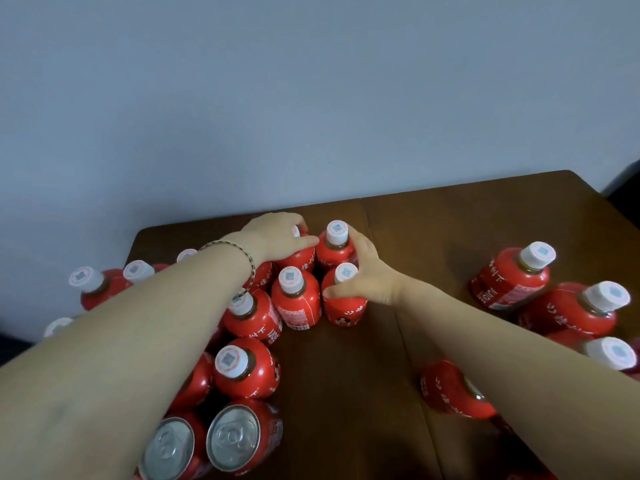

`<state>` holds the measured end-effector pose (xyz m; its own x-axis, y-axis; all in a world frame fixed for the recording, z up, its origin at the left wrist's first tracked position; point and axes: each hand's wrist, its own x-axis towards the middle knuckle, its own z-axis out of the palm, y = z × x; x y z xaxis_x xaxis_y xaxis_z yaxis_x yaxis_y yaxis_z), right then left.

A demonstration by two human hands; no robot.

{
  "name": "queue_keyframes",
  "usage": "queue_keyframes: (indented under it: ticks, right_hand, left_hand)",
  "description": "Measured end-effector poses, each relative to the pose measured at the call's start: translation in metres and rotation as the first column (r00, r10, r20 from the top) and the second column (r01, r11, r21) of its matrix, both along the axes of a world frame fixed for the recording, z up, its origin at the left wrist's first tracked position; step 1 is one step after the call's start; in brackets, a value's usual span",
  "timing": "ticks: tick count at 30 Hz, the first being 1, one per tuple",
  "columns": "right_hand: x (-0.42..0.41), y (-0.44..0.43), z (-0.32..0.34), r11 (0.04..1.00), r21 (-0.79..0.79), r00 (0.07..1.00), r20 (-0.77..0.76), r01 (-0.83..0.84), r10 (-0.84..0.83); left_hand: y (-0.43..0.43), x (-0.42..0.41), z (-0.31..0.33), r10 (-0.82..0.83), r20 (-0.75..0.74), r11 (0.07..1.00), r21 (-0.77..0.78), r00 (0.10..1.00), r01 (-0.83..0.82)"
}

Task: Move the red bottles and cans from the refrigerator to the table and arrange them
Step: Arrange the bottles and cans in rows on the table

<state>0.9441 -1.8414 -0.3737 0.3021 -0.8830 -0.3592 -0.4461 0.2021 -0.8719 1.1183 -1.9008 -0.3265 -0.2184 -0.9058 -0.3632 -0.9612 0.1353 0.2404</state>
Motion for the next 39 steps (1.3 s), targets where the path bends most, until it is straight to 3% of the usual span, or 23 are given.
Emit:
queue_keyframes:
  ticks: [10, 13, 16, 19, 21, 23, 25, 28, 30, 32, 35, 39]
  right_hand:
    - [0.0, 0.006, 0.001, 1.0, 0.017, 1.0, 0.025, 0.015, -0.015]
    - [0.0, 0.009, 0.002, 1.0, 0.014, 1.0, -0.03, 0.007, -0.007]
    - [-0.001, 0.022, 0.011, 0.997, 0.06, 0.987, -0.152, -0.045, 0.053]
    - [-0.01, 0.048, 0.029, 0.998, 0.055, 0.98, -0.194, -0.036, 0.046]
    - [-0.032, 0.077, 0.049, 1.0, 0.007, 0.975, -0.22, -0.026, 0.027]
    - [-0.058, 0.102, 0.065, 0.998, -0.038, 0.946, -0.32, -0.058, 0.043]
    - [-0.086, 0.126, 0.077, 0.995, -0.069, 0.91, -0.413, -0.069, 0.035]
    - [-0.113, 0.155, 0.08, 0.978, -0.11, 0.83, -0.552, -0.176, 0.088]
    - [-0.119, 0.168, 0.079, 0.965, -0.117, 0.795, -0.594, -0.235, 0.122]
    - [-0.119, 0.172, 0.077, 0.962, -0.128, 0.777, -0.62, -0.24, 0.111]
    - [-0.112, 0.176, 0.07, 0.957, -0.146, 0.72, -0.689, -0.251, 0.084]
    - [-0.103, 0.189, 0.064, 0.963, -0.133, 0.639, -0.768, -0.236, 0.05]
  left_hand:
    - [0.002, -0.001, -0.003, -0.032, 0.059, 0.999, -0.004, 0.998, 0.032]
    - [0.005, -0.007, 0.001, 0.012, 0.191, 0.999, 0.041, 0.981, -0.02]
    - [0.021, -0.026, 0.011, 0.029, 0.304, 0.993, -0.118, 0.952, 0.008]
    - [0.062, -0.049, 0.022, 0.036, 0.052, 0.912, -0.41, 0.998, -0.012]
    - [0.101, -0.064, 0.027, -0.055, -0.157, 0.885, -0.465, 0.986, -0.025]
    - [0.137, -0.075, 0.026, -0.13, -0.274, 0.943, -0.332, 0.953, 0.033]
    - [0.169, -0.088, 0.026, -0.153, -0.269, 0.987, -0.095, 0.951, 0.132]
    - [0.207, -0.111, 0.027, -0.14, -0.244, 0.961, 0.202, 0.96, 0.192]
    - [0.227, -0.123, 0.028, -0.156, -0.282, 0.917, 0.316, 0.947, 0.245]
    - [0.243, -0.131, 0.028, -0.229, -0.285, 0.868, 0.374, 0.931, 0.327]
    - [0.264, -0.136, 0.026, -0.369, -0.22, 0.84, 0.337, 0.903, 0.425]
    - [0.275, -0.128, 0.024, -0.331, -0.214, 0.865, 0.321, 0.919, 0.386]
